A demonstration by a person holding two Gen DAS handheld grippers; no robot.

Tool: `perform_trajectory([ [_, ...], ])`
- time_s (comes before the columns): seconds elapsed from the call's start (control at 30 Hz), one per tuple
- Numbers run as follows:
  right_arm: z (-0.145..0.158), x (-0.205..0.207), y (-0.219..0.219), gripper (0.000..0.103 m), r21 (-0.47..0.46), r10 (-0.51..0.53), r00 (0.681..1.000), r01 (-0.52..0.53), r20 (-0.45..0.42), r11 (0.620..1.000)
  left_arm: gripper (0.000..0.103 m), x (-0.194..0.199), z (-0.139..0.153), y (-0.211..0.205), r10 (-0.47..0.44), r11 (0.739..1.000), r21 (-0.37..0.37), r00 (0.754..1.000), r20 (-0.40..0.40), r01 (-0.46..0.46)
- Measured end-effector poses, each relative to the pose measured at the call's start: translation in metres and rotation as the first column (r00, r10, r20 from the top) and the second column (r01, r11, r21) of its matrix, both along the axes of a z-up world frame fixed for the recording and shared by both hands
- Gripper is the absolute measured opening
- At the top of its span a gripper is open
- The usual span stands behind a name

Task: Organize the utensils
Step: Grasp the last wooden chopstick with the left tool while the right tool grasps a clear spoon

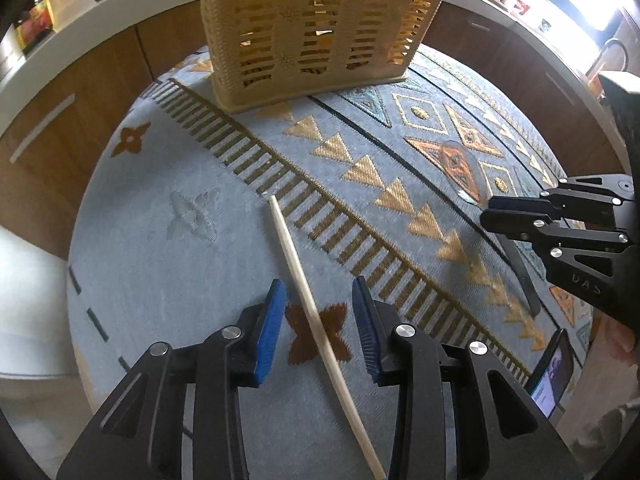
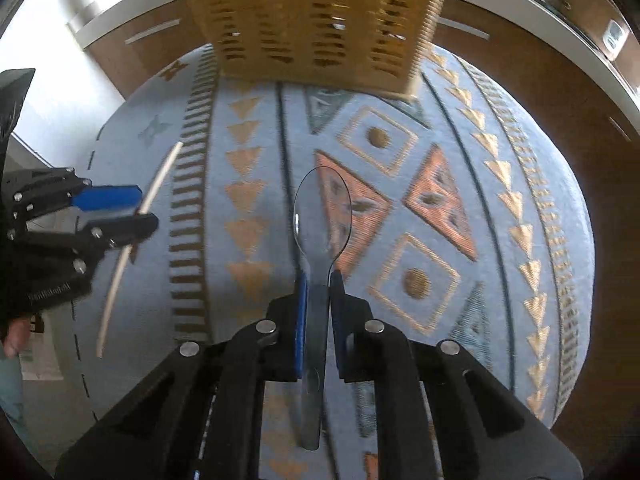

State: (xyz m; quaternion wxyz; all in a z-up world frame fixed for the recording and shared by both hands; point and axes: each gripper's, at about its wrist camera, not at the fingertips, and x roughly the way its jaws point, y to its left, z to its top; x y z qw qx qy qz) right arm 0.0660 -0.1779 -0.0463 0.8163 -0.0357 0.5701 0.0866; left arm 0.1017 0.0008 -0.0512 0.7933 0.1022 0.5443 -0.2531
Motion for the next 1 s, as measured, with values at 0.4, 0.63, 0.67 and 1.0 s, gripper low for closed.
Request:
perform_trajectory([
  [0.4, 0.004, 0.008, -0.019, 0.033, 0.005, 0.007, 1.0, -0.007, -0.012, 1.0, 0.031, 0.021, -0.002, 0.002, -0.003, 0.999, -0.035, 0.994, -0.11, -0.001],
  [0.63, -0.001, 0.039, -0.019, 0.033, 0.036, -0.032, 0.997, 0.035, -0.073, 0.999, 0.029, 0.044, -0.004, 0.005, -0.016, 0.996, -0.084, 0.972, -0.233, -0.004],
  [0.67, 0.0, 0.04, -0.015, 0.033, 0.018, -0.027, 0.998, 0.028, -0.063, 0.999, 0.029, 0.045, -0.003, 0.002, -0.02, 0.997, -0.071, 0.972, -0.232, 0.003],
  [1.0, 0.0, 0.047, -0.001, 0.03, -0.064, 0.01, 0.998, -0.014, -0.058, 0.998, 0.023, 0.024, -0.003, -0.028, -0.066, 0.99, 0.122, 0.995, -0.076, 0.075],
])
